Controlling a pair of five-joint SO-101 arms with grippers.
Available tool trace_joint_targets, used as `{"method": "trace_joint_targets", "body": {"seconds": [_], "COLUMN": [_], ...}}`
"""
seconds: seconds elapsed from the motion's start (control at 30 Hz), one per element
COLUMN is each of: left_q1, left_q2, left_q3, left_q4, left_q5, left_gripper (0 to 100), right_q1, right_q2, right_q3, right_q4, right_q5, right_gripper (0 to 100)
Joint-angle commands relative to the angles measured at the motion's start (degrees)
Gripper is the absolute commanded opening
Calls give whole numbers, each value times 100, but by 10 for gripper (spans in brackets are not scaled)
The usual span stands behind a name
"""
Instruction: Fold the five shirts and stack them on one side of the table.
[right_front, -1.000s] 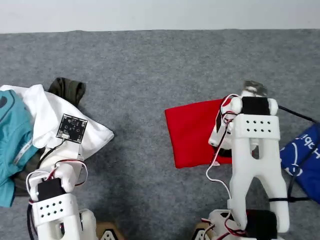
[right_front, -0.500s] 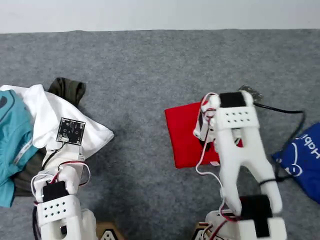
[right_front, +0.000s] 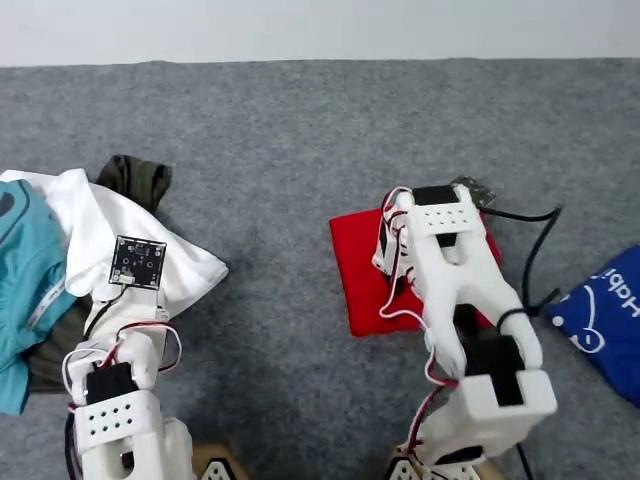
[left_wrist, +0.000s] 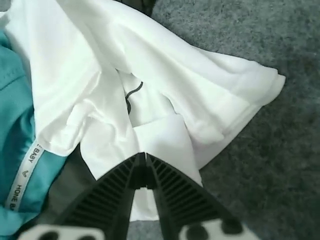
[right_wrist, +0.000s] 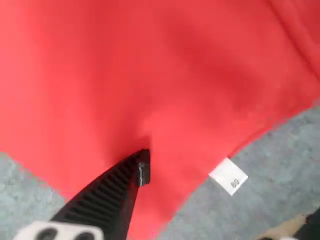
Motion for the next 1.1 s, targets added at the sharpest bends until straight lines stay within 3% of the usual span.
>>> {"method": "trace_joint_targets", "body": {"seconds": [0.0,0.3,0.67,0.8,0.93,1.07], "left_q1": [53,53,53,53,53,53], "left_q2": [-26,-44,-44,-44,-44,-44], "left_q3": [-13,119,127,127,127,127], "left_q4": [-132,-334,-369,-369,-369,-369], "left_q5": [53,53,53,53,53,53], "left_gripper": [3,3,3,3,3,3], "right_q1": [-4,541,1279,1332,1411,1552], "right_q2": [251,1007,1051,1051,1051,1051], "right_q3": [-79,-79,-79,-79,-132,-299], "right_q4": [-365,-1077,-1270,-1244,-1341,-1666], "right_q5": [-70,-70,132,360,941,2435], "right_gripper": [496,471,20,10,9,9]}}
